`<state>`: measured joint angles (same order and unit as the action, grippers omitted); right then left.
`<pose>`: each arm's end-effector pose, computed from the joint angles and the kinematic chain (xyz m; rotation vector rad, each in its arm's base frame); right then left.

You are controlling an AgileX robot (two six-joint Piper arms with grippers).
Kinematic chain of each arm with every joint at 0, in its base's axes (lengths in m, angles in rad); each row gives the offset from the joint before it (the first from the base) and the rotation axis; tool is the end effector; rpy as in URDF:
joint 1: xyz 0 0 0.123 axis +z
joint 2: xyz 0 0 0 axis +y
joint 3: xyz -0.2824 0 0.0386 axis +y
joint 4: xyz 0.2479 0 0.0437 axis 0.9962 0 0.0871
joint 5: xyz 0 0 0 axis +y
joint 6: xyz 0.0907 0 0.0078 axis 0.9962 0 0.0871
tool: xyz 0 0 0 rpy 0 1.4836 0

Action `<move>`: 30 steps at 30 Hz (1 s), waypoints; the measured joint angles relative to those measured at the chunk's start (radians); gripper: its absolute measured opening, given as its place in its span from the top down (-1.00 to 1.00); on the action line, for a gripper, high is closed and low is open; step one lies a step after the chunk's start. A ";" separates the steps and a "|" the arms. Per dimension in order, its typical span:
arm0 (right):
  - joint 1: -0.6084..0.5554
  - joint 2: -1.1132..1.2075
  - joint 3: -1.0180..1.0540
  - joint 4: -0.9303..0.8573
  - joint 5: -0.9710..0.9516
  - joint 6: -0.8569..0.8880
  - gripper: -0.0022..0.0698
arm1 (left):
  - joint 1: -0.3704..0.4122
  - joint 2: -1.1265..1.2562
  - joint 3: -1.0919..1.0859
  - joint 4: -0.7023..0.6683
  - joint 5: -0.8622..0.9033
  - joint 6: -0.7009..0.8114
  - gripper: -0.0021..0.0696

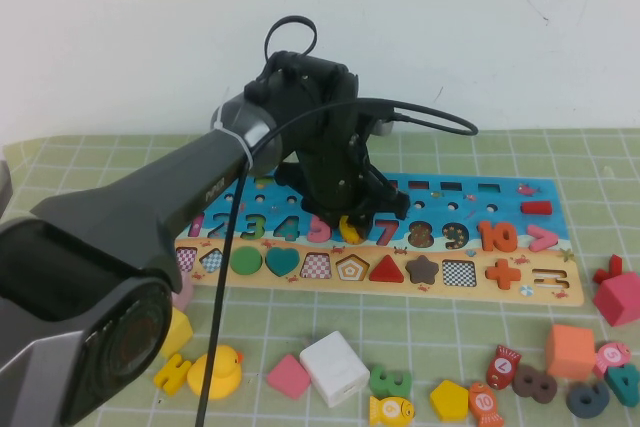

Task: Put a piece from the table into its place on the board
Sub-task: Place the "number 6" into the hole of the number 6

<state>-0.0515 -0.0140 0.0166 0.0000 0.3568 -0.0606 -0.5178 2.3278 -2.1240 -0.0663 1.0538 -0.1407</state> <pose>0.0527 -0.0027 0.1761 -0.0084 1.8437 -0.0784 0.4397 -0.2565 0.2107 0.4907 2.7274 -0.2661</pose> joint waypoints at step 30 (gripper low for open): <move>0.000 0.000 0.000 0.000 0.000 0.000 0.95 | -0.038 0.008 0.000 0.097 0.003 -0.150 0.19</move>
<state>-0.0515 -0.0140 0.0166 0.0000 0.3568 -0.0606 -0.5557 2.3362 -2.1240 0.0309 1.0573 -0.2910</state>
